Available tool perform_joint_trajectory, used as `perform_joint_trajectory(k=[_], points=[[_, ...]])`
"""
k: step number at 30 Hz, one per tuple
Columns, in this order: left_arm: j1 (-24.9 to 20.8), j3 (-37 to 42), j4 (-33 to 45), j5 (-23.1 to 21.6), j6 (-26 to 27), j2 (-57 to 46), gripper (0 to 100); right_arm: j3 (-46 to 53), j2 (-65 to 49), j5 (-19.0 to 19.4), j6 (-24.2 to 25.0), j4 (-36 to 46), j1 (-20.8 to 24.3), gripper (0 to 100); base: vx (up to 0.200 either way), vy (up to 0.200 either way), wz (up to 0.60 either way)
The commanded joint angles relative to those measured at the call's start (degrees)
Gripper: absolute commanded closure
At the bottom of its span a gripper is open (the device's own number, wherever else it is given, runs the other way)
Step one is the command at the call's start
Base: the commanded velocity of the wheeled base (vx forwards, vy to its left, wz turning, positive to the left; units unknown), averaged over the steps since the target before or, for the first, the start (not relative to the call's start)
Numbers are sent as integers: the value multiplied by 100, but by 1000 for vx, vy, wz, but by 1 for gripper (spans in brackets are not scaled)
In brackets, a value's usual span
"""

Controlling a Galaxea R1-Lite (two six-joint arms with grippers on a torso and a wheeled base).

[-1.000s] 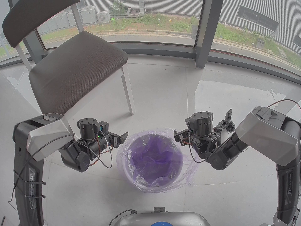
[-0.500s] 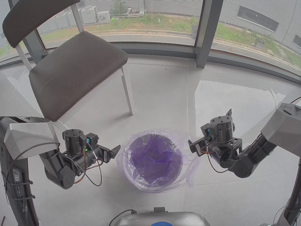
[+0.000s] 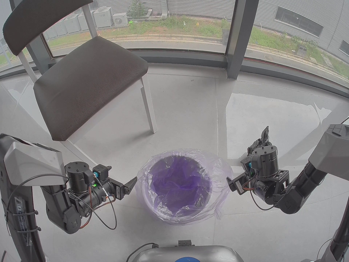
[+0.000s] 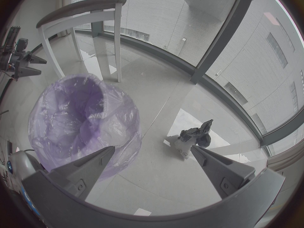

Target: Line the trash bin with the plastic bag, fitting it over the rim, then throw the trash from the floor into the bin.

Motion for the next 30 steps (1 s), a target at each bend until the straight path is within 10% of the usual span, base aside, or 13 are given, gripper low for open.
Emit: perform_joint_trajectory(k=[1, 30], points=[[-17, 181, -188, -6, -1, 234, 0, -12, 403, 14, 41, -42, 15, 0, 0, 0, 0], [-52, 40, -249, 46, 8, 586, 0, -3387, 2750, 348, 85, 1083, -46, 0, 0, 0, 0]])
